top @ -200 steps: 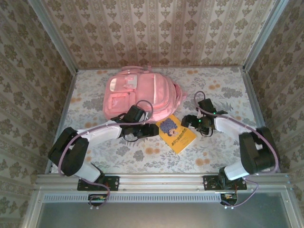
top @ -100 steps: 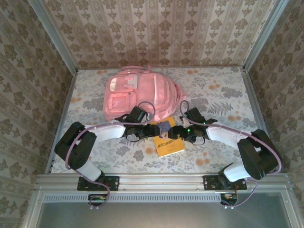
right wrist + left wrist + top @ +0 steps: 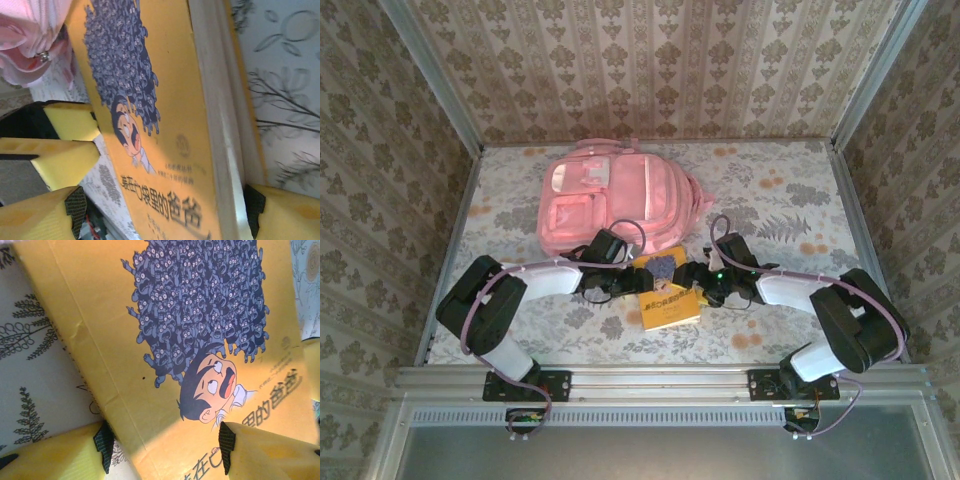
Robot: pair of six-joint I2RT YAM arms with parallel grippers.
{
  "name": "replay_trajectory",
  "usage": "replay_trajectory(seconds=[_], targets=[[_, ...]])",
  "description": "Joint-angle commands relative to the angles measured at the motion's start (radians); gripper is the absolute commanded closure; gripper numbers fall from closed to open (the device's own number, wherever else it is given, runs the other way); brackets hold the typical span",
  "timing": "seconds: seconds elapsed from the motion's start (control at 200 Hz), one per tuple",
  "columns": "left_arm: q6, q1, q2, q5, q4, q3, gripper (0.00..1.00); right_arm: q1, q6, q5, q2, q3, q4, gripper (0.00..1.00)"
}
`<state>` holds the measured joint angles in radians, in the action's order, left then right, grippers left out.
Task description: Pack the student bag
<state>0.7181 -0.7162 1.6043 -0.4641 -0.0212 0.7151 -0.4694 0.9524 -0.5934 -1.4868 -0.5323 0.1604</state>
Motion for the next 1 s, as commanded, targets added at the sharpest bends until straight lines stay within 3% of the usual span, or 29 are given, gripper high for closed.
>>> replay_trajectory(seconds=[0.0, 0.13, 0.335, 0.655, 0.995], targets=[[-0.034, -0.014, 0.017, -0.083, -0.043, -0.031, 0.41, -0.036, 0.077, -0.137, -0.056, 0.016, 0.231, 0.22], [-0.045, -0.019, 0.011, -0.093, -0.050, -0.026, 0.43, -0.045, 0.050, -0.097, -0.009, 0.011, 0.153, 0.37], [-0.066, -0.022, -0.004, -0.082, -0.097, -0.009, 0.43, -0.045, -0.052, -0.012, 0.014, -0.035, -0.045, 0.48], [-0.082, -0.023, -0.052, -0.069, -0.134, -0.017, 0.43, -0.047, 0.009, -0.025, 0.029, -0.027, 0.009, 0.56], [-0.086, -0.057, -0.052, -0.054, -0.134, -0.006, 0.44, -0.094, -0.039, 0.006, 0.159, -0.081, -0.160, 0.55]])
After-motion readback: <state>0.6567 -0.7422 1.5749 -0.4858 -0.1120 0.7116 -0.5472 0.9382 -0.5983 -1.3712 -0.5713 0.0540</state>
